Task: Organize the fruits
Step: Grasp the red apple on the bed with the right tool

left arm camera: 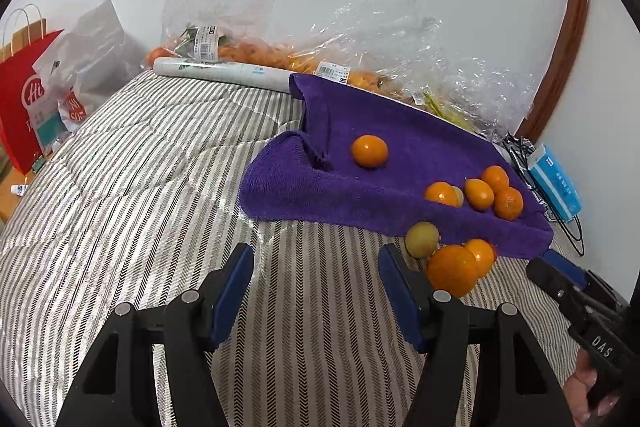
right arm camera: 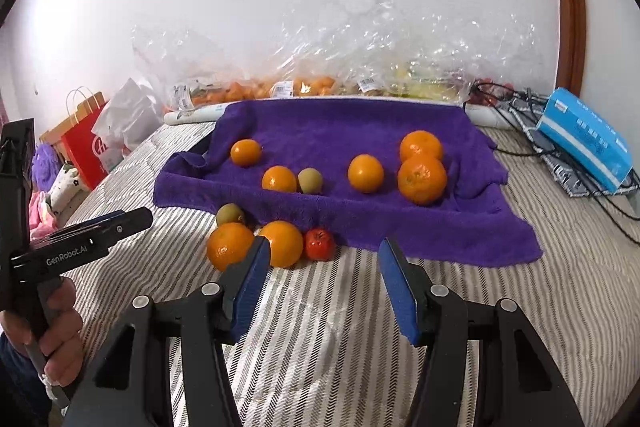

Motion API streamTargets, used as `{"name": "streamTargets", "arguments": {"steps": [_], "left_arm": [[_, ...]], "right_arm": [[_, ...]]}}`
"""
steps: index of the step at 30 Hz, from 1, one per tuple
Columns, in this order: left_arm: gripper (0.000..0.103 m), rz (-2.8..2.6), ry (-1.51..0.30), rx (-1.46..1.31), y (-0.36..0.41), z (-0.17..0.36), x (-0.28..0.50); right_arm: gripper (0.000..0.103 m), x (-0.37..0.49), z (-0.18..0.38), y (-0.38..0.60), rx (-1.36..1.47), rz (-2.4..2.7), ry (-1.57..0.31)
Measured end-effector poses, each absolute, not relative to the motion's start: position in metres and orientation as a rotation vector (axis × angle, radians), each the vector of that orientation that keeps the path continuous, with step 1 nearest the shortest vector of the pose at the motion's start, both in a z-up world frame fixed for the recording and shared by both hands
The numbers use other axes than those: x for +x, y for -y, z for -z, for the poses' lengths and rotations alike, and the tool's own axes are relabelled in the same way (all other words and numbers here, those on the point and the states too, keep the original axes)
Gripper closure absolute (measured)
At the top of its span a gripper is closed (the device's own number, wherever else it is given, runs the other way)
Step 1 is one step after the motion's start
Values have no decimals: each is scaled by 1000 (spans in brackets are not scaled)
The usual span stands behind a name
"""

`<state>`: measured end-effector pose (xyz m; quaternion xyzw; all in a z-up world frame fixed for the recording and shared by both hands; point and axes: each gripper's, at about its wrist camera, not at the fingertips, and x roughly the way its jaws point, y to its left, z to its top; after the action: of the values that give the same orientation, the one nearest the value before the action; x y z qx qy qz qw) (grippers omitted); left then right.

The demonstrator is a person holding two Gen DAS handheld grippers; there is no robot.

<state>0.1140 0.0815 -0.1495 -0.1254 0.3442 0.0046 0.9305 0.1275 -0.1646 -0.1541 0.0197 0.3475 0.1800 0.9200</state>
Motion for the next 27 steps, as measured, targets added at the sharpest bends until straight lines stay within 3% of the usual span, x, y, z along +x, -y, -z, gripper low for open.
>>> {"name": "streamTargets", "arguments": {"steps": [6, 11, 27], "left_arm": [[41, -18, -711, -264, -84, 150, 116], [41, -17, -712, -258, -82, 150, 118], [41, 11, -715, -293, -85, 152, 124]], "right_arm": [[51, 136, 161, 159, 18, -383, -746], [71, 148, 165, 156, -1, -368, -768], [72, 173, 183, 143, -105, -374, -883]]}}
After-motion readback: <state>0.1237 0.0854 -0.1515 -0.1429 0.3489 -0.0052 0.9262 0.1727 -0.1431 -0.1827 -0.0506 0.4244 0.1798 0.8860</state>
